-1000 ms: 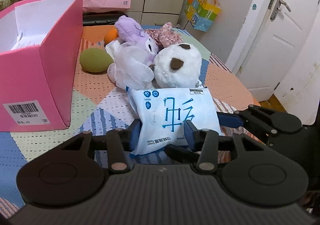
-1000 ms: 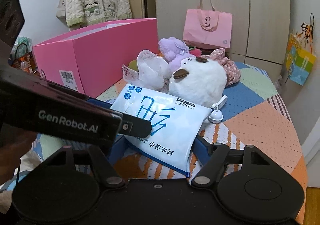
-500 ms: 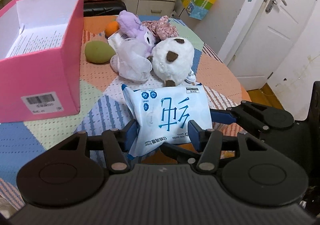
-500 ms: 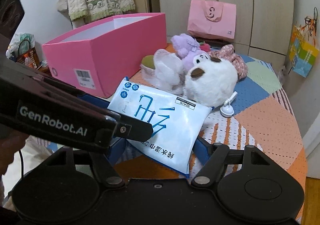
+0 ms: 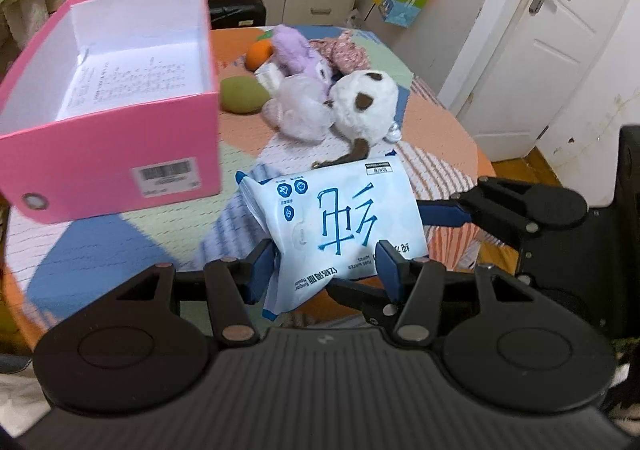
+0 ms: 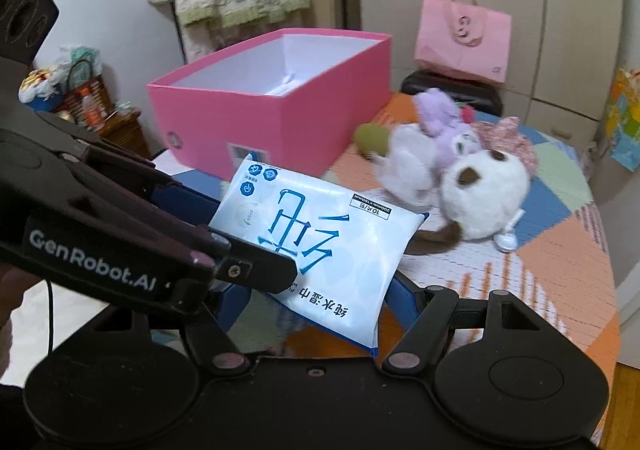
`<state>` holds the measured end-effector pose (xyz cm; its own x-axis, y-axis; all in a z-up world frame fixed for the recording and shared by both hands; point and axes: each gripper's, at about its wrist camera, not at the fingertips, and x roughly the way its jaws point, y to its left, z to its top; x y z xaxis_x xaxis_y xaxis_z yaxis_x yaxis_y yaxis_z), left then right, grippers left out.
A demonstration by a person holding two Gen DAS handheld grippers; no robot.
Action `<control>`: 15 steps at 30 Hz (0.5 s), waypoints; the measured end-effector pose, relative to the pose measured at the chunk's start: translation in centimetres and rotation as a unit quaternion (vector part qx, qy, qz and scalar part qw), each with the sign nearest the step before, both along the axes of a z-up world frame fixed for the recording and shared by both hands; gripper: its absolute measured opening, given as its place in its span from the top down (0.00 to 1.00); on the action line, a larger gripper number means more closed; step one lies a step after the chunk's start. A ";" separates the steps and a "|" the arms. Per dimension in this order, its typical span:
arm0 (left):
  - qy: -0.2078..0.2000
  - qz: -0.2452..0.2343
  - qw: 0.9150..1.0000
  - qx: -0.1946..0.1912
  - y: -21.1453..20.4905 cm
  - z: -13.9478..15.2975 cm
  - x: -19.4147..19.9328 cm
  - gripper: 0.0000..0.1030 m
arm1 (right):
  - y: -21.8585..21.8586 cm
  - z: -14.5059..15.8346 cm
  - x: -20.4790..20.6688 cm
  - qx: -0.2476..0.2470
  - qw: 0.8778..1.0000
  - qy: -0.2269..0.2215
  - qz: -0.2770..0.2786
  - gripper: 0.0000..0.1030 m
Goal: Organize soft objects
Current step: 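Lift the wet-wipes pack with the left gripper and carry it over the pink box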
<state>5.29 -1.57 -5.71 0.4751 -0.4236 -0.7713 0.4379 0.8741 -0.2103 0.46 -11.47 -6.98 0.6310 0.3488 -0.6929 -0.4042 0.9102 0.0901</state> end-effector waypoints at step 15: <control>0.001 0.022 1.000 0.007 6.3 5.2 -0.5 0.48 | 5.9 5.5 1.2 -0.017 0.997 -0.011 0.074 0.25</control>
